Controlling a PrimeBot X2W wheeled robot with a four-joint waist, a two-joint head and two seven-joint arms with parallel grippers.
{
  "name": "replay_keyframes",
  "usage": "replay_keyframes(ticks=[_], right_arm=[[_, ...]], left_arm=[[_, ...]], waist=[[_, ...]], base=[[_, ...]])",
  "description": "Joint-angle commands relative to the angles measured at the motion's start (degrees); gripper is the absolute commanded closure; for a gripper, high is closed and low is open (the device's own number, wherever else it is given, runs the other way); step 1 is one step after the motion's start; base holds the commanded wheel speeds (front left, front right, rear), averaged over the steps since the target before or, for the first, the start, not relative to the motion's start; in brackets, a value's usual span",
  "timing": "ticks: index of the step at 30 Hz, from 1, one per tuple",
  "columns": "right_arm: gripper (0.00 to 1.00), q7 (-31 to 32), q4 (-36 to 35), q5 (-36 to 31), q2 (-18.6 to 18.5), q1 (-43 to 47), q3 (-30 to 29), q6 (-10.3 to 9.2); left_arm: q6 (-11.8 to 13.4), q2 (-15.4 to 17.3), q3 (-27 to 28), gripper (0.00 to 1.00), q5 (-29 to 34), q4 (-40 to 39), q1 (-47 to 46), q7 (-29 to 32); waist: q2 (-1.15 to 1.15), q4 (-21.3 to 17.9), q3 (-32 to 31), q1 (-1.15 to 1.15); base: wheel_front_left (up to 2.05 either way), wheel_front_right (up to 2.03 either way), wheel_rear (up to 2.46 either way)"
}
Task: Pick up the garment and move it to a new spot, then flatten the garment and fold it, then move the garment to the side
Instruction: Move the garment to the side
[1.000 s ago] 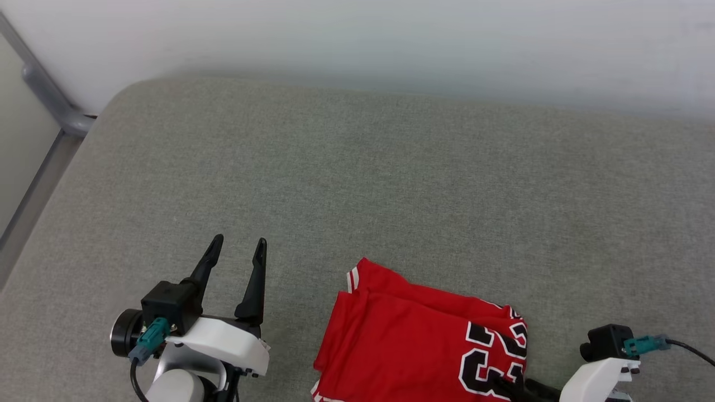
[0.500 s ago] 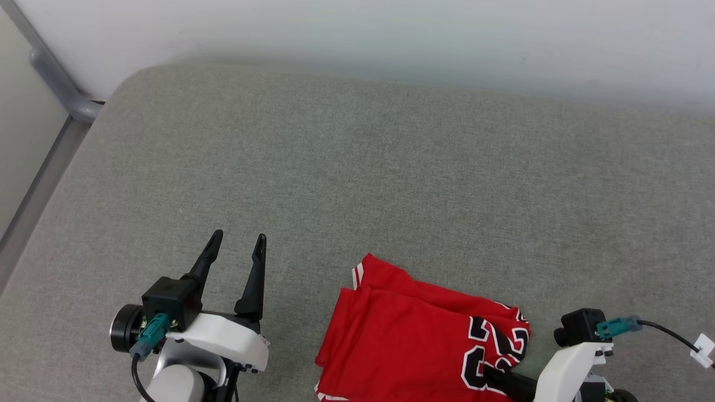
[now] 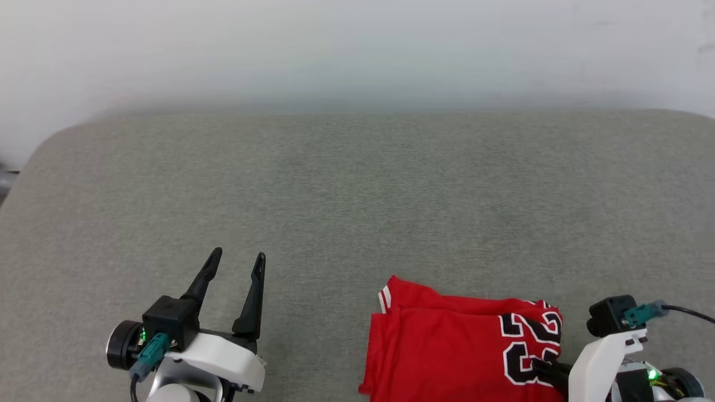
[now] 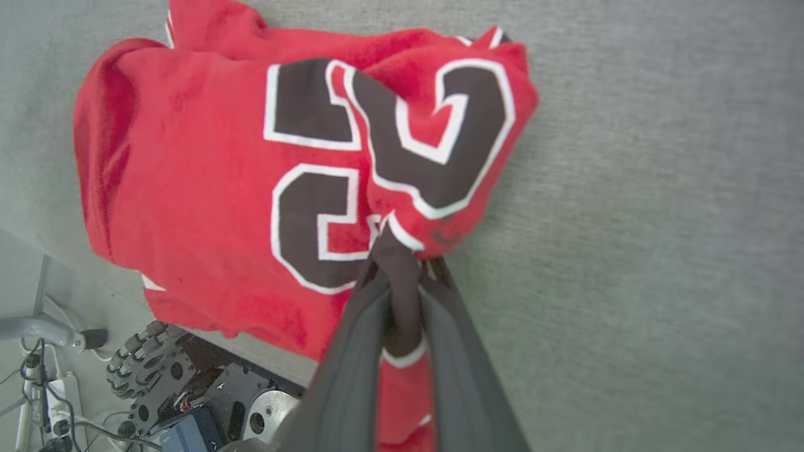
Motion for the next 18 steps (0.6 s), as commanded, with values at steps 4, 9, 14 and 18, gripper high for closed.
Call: replay_keyframes(ticks=[4,9,14,18], right_arm=[[1.0,-0.18,-0.07,-1.81,-1.69,-2.26,-1.86,-0.04],[1.0,-1.89,1.51,-2.76,-2.6,-6.89,-3.79,-0.04],[1.0,-5.48,4.64,-5.39,-3.1,-14.36,-7.39,-0.04],[1.0,-7.53,7.51,-8.05,-4.02,-20.27,-11.83,-0.04]], left_arm=[[0.48,0.67,0.16,0.0,0.55,-1.76,0.02,-0.02],[0.67,1.72,0.2,0.0,1.24,-4.84,-2.18,0.59],[-0.1,3.35,-0.31,0.0,2.31,-8.67,-5.4,2.2],[-0.84,4.67,-0.63,0.0,3.25,-11.57,-8.41,3.61]], waist=[[0.0,-8.88,1.58,0.0],[0.0,-14.67,5.77,0.0],[0.0,-18.03,11.31,0.0],[0.0,-18.52,15.91,0.0]], base=[[0.0,0.0,0.0],[0.0,0.0,0.0],[0.0,0.0,0.0],[0.0,0.0,0.0]])
